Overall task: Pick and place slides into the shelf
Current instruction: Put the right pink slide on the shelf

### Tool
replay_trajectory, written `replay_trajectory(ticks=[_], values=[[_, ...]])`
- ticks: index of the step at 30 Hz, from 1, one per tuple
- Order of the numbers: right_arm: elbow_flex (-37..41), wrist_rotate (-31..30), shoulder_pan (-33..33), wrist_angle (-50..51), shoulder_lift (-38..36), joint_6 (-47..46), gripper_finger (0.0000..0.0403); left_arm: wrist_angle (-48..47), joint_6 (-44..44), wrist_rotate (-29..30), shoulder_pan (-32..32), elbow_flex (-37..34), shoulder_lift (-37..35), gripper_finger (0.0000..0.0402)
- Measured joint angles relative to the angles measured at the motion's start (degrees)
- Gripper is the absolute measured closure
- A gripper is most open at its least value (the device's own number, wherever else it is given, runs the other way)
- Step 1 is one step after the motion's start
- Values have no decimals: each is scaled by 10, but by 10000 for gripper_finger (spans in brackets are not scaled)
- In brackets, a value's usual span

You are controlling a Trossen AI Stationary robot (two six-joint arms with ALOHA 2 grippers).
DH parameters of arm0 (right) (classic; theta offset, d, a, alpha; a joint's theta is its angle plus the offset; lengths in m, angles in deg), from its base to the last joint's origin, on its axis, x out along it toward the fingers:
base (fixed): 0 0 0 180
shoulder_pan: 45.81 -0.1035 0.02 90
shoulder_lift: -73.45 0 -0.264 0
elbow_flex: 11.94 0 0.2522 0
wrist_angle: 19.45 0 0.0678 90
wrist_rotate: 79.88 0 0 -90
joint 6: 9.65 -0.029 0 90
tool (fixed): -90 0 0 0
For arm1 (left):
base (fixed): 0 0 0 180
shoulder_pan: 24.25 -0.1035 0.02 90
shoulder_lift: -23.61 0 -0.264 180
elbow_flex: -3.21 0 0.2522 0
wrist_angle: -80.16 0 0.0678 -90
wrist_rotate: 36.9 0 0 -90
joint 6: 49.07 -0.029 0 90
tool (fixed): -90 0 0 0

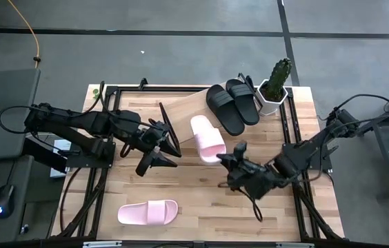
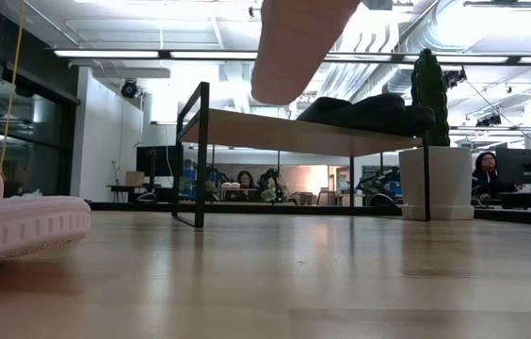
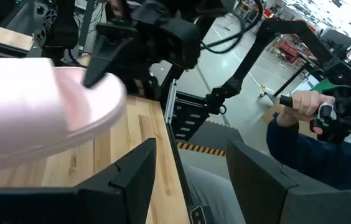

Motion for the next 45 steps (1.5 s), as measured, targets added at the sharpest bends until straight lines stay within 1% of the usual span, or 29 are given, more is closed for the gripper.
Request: replay_trajectory(ticks=[6,12,17,22,27,33,42,45], values=[[0,55,57,-20,-13,41,389,-1,-4,0,0,0,0,218],[0,126,109,-42,-18,69,389,-12,-4,0,0,0,0,218],[0,179,149,-47,-18,78,389,-14,-4,0,0,0,0,218],[0,197,184,-48,-19,91,389,-14,-5,0,0,0,0,218],[1,238,221,-51,-35,103,389,-15,-9,0,0,0,0,218],[1,272,259,-38,-58,105,389,-16,-10,0,0,0,0,218],[1,343,310,-23,-63,104,389,-16,-10,0,0,0,0,218],[1,349,320,-22,-63,105,389,-16,-10,0,0,0,0,218]])
